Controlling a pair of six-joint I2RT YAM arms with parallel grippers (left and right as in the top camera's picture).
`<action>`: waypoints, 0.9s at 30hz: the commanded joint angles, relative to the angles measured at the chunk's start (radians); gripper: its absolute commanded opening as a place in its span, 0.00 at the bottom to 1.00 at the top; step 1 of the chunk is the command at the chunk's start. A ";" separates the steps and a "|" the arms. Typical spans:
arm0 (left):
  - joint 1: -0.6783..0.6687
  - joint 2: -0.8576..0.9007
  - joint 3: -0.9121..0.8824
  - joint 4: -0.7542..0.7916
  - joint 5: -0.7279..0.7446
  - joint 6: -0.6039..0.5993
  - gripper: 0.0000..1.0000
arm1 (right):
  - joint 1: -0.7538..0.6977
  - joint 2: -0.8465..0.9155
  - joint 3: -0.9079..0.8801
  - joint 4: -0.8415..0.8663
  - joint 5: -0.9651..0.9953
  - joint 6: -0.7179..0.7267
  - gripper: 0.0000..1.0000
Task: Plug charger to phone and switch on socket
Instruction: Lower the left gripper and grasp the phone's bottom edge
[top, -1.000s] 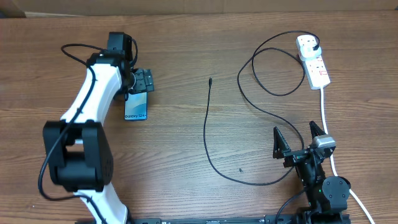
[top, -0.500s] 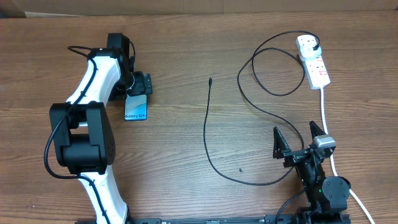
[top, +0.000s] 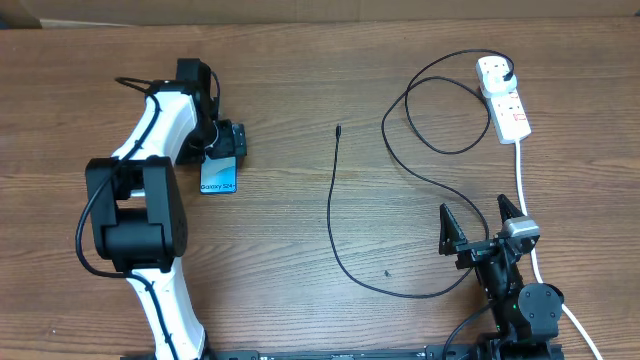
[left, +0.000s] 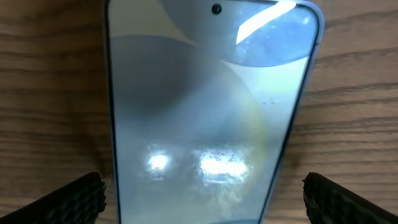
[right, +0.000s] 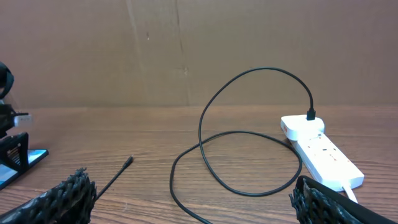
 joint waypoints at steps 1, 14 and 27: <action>-0.003 0.019 0.016 0.003 0.011 0.013 0.97 | 0.005 -0.008 -0.010 0.004 0.010 0.000 1.00; -0.003 0.021 -0.035 0.060 0.007 0.023 0.92 | 0.005 -0.008 -0.010 0.004 0.010 0.000 1.00; -0.015 0.021 -0.055 0.019 0.011 0.140 0.88 | 0.005 -0.008 -0.010 0.004 0.010 0.000 1.00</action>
